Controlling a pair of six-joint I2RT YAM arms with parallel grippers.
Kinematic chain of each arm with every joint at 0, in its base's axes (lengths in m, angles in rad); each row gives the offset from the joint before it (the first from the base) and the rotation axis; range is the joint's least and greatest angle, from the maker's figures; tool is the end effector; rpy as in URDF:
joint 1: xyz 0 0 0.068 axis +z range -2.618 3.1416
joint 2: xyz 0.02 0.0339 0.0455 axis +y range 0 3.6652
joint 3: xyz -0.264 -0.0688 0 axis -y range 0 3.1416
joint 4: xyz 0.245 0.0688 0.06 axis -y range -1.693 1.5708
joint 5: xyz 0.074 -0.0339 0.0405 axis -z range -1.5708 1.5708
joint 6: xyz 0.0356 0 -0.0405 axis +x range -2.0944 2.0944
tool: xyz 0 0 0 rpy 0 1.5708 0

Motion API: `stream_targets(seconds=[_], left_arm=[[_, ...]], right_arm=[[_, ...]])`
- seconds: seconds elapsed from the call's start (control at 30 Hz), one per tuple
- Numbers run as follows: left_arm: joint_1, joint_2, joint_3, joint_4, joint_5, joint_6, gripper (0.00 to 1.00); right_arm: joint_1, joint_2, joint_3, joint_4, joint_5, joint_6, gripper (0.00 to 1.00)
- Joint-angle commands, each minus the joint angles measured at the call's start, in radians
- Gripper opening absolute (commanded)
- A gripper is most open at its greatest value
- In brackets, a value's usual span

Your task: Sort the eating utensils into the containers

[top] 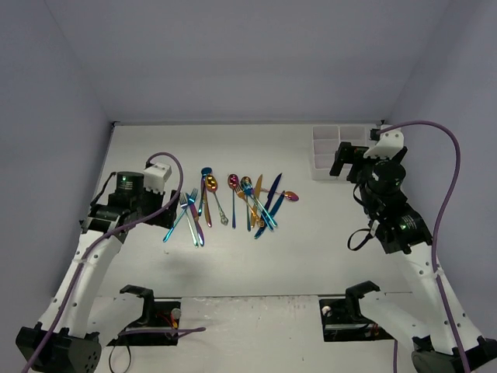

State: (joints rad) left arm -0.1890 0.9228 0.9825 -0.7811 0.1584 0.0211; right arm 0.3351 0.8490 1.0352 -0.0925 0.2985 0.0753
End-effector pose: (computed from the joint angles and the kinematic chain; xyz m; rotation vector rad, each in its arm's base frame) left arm 0.1793 -0.0400 0.3264 0.3225 2.2730 -0.2684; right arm 0.1761 0.0502 0.4261 0.0501 1.4814 0.1120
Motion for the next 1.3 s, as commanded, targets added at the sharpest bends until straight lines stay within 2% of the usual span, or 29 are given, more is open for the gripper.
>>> stream_targets(seconds=[0.0,0.27,0.53,0.83,1.0,1.2,1.27], left_arm=[[-0.003,0.071,0.039,0.070,0.074,0.083,0.89],[-0.003,0.313,0.100,0.095,0.064,0.109,0.94],[-0.003,0.524,0.091,0.169,0.034,0.156,0.94],[-0.004,0.680,0.087,0.251,0.038,0.176,0.93],[-0.001,0.729,0.086,0.278,0.014,0.190,0.85],[-0.001,0.768,0.085,0.289,0.021,0.203,0.62],[0.000,0.778,0.081,0.293,0.022,0.206,0.58]], right_arm=[[0.005,0.002,-0.018,0.082,0.037,0.010,1.00],[0.005,-0.021,-0.066,0.080,-0.053,-0.011,1.00],[0.005,-0.044,-0.106,0.082,-0.119,-0.038,1.00],[0.005,-0.073,-0.139,0.080,-0.136,-0.035,1.00],[0.005,-0.074,-0.147,0.077,-0.147,-0.028,1.00],[0.005,-0.079,-0.156,0.076,-0.157,-0.026,1.00],[0.005,-0.079,-0.160,0.074,-0.157,-0.025,1.00]])
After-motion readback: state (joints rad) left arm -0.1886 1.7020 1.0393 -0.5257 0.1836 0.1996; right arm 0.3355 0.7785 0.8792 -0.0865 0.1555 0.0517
